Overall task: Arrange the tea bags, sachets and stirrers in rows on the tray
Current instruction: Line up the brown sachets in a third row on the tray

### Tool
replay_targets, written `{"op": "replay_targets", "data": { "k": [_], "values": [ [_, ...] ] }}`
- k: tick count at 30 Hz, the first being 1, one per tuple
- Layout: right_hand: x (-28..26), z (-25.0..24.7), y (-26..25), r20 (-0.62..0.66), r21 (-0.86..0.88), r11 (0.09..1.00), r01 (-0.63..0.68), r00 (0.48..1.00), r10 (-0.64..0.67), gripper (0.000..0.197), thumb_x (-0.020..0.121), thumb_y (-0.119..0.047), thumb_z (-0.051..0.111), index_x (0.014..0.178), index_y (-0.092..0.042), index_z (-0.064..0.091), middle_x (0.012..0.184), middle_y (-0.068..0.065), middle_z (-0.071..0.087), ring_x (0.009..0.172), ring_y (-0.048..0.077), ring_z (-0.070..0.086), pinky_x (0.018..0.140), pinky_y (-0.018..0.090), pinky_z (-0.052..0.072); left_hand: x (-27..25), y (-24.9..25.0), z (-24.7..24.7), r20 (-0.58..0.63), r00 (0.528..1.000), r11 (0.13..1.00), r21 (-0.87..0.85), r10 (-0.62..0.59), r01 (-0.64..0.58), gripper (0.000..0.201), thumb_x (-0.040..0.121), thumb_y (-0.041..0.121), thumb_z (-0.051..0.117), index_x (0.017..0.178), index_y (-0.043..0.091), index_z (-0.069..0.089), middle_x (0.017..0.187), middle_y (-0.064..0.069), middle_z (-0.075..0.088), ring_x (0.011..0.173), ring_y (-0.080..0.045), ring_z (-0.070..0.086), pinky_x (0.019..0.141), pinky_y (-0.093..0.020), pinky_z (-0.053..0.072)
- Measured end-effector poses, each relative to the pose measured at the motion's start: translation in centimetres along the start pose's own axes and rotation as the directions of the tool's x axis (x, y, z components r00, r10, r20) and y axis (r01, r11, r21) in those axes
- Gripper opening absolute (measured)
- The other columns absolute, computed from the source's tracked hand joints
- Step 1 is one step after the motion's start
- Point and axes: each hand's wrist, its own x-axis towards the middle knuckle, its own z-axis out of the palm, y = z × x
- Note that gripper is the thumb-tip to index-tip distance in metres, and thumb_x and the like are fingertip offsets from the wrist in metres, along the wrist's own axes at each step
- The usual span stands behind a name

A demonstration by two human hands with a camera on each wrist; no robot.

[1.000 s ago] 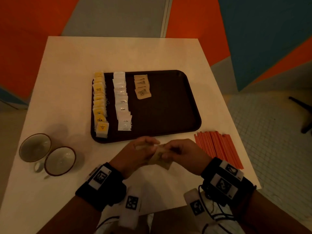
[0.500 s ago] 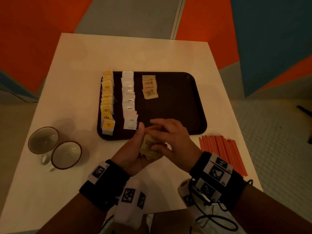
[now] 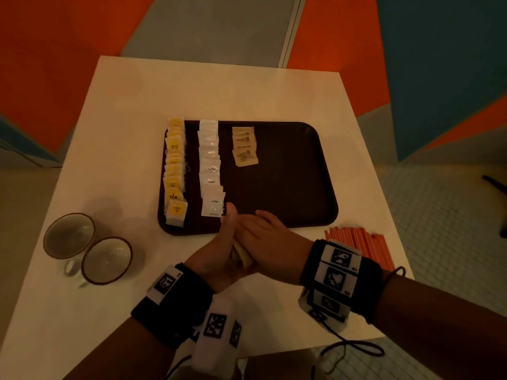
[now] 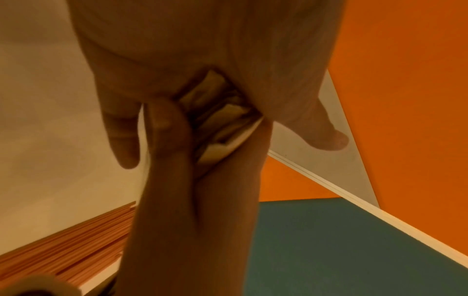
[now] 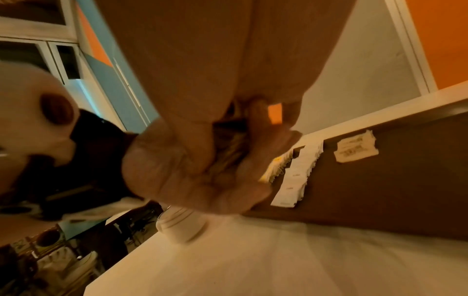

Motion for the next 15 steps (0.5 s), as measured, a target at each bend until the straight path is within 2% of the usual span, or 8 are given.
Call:
{"op": "replay_targets", "data": {
  "k": [3, 6, 8, 10, 11, 12, 14, 15],
  "values": [
    [1.3, 1.4, -1.0, -0.14, 0.069, 0.993, -0.097, 0.985, 0.106, 0.06, 0.087, -0.017, 0.058, 0.14, -0.004, 0.032, 0.139, 0.018, 0.042, 0.13, 0.033, 0.039, 0.112, 0.045, 0.029, 0.7, -0.1, -0.1, -0.035, 0.992, 0.99, 0.075, 0.122, -0.12, 0.064, 0.062, 0.069, 0.04, 0.106, 0.026, 0.059, 0.113, -0.006, 0.068, 0.103, -0.018, 0.064, 0.079, -0.035, 0.053],
    [2.4, 1.8, -1.2, -0.217, 0.149, 0.968, -0.201, 0.949, 0.23, 0.051, 0.086, -0.02, 0.055, 0.133, -0.007, 0.041, 0.13, 0.015, 0.048, 0.12, 0.031, 0.045, 0.107, 0.043, 0.034, 1.6, 0.1, -1.2, -0.061, 0.968, 0.96, 0.16, 0.242, -0.23, 0.067, 0.065, 0.053, 0.057, 0.127, 0.031, 0.043, 0.127, -0.002, 0.056, 0.1, -0.012, 0.06, 0.076, -0.03, 0.052],
    [2.8, 1.3, -0.7, -0.203, 0.198, 0.955, -0.219, 0.944, 0.259, 0.053, 0.08, -0.031, 0.062, 0.128, -0.014, 0.044, 0.126, 0.007, 0.048, 0.114, 0.024, 0.045, 0.102, 0.04, 0.037, 2.2, 0.3, -2.0, 0.005, 0.962, 0.939, 0.213, 0.274, -0.268, 0.086, 0.046, 0.06, 0.076, 0.123, 0.041, 0.043, 0.118, 0.011, 0.059, 0.094, -0.004, 0.063, 0.068, -0.023, 0.054],
    [3.0, 0.7, -0.1, -0.199, 0.202, 0.946, -0.254, 0.935, 0.293, 0.058, 0.076, -0.041, 0.065, 0.126, -0.022, 0.043, 0.125, 0.0, 0.047, 0.114, 0.018, 0.044, 0.102, 0.037, 0.035, 2.5, 0.6, -2.4, 0.064, 0.967, 0.942, 0.22, 0.246, -0.254, 0.087, 0.028, 0.062, 0.082, 0.108, 0.045, 0.051, 0.101, 0.018, 0.068, 0.088, 0.001, 0.067, 0.063, -0.019, 0.055],
    [3.2, 0.6, 0.3, -0.209, 0.214, 0.939, -0.269, 0.927, 0.313, 0.059, 0.074, -0.043, 0.065, 0.125, -0.025, 0.042, 0.126, -0.002, 0.046, 0.115, 0.017, 0.043, 0.102, 0.037, 0.035, 2.9, 0.6, -2.5, 0.077, 0.97, 0.95, 0.201, 0.229, -0.24, 0.082, 0.029, 0.058, 0.084, 0.104, 0.044, 0.054, 0.097, 0.017, 0.07, 0.088, -0.001, 0.068, 0.064, -0.02, 0.056],
    [3.3, 0.5, 0.7, -0.205, 0.242, 0.93, -0.277, 0.922, 0.328, 0.06, 0.072, -0.044, 0.067, 0.125, -0.027, 0.043, 0.126, -0.004, 0.046, 0.115, 0.016, 0.044, 0.103, 0.038, 0.035, 3.3, 0.8, -2.3, 0.068, 0.975, 0.962, 0.161, 0.212, -0.22, 0.073, 0.038, 0.05, 0.085, 0.104, 0.04, 0.055, 0.1, 0.013, 0.071, 0.089, -0.005, 0.068, 0.065, -0.023, 0.056],
    [3.5, 0.2, 2.1, -0.189, 0.35, 0.91, -0.22, 0.935, 0.299, 0.064, 0.07, -0.037, 0.072, 0.126, -0.027, 0.043, 0.127, -0.004, 0.047, 0.115, 0.016, 0.044, 0.103, 0.036, 0.037, 4.4, 1.4, -2.1, 0.001, 0.98, 0.978, 0.06, 0.199, -0.199, 0.055, 0.063, 0.032, 0.074, 0.114, 0.03, 0.055, 0.114, -0.002, 0.066, 0.094, -0.013, 0.066, 0.068, -0.029, 0.057],
    [3.5, 0.1, 2.9, -0.174, 0.461, 0.876, -0.143, 0.953, 0.247, 0.065, 0.07, -0.03, 0.074, 0.127, -0.025, 0.043, 0.128, -0.002, 0.047, 0.116, 0.015, 0.044, 0.103, 0.034, 0.038, 5.1, 1.8, -2.2, -0.042, 0.976, 0.977, 0.019, 0.213, -0.212, 0.056, 0.068, 0.029, 0.067, 0.122, 0.026, 0.051, 0.118, -0.007, 0.063, 0.097, -0.016, 0.065, 0.07, -0.03, 0.057]
  ]
}}
